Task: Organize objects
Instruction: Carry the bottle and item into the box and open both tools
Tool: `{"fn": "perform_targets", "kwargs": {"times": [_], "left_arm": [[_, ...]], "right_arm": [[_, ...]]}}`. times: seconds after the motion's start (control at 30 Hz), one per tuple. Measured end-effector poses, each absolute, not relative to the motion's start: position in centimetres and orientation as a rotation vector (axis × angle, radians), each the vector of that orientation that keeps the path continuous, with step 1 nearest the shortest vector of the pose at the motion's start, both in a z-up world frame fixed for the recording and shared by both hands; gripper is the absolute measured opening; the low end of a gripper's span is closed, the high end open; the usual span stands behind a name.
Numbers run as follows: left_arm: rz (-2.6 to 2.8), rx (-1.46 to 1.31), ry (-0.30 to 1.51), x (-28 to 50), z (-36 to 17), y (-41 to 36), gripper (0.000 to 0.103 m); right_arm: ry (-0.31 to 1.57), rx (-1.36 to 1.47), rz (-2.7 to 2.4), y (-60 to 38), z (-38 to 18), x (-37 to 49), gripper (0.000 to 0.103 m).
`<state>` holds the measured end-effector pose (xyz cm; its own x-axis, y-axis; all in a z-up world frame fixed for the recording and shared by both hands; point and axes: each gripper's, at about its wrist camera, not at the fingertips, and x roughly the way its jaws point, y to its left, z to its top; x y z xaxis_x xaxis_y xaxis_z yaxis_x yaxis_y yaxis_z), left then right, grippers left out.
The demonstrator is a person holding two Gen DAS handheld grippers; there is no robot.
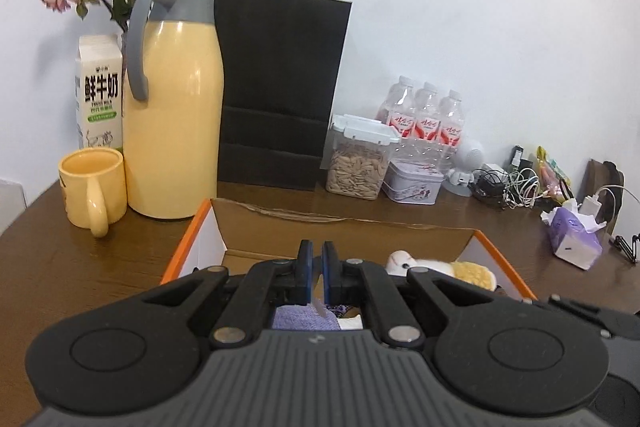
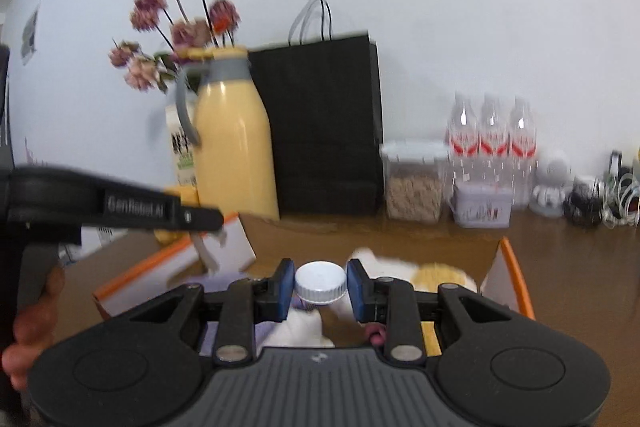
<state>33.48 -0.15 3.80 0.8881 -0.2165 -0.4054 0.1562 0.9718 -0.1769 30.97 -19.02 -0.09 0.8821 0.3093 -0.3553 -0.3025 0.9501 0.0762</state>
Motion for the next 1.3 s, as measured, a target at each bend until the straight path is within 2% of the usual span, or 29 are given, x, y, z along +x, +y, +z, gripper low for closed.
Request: {"fn": "perform_targets", "kwargs": {"times": [0.23,0.3,0.37,0.4,0.43,0.53,1.3], "left_arm": [[-0.195,-0.123,0.500,34.7,1.8,0.3,0.008],[-0.173,-0.116,0.492,34.5,1.9,0.4,0.028],[-0.152,-0.117,0.461,34.0,2.1,0.4,0.096],[-0.130,-0.117,0.429,33.6,2.2,0.5,0.103],[-0.104,-0.116,0.382,33.1,2.4,0.5,0.103],[-0.100,-0.107,0.366,32.7,2.8,0.6,0.103],[-0.104,-0.081,0.375,31.7,2.8,0.4,0.103]], "right_arm": [[0.431,-0.004,0.316,-18.5,-1.6,31.4,0.028],[0.423,0.001,0.304,-18.6,-1.5,31.2,0.031],[0.410,0.007,0.289,-18.8,-1.3,30.8,0.050],[0.403,0.004,0.280,-18.8,-1.3,30.7,0.072],[0.396,-0.001,0.272,-18.8,-1.2,30.5,0.089],[0.380,-0.004,0.268,-18.9,-1.0,30.3,0.102],[0.361,-0.014,0.254,-18.9,-0.7,29.4,0.103]]}}
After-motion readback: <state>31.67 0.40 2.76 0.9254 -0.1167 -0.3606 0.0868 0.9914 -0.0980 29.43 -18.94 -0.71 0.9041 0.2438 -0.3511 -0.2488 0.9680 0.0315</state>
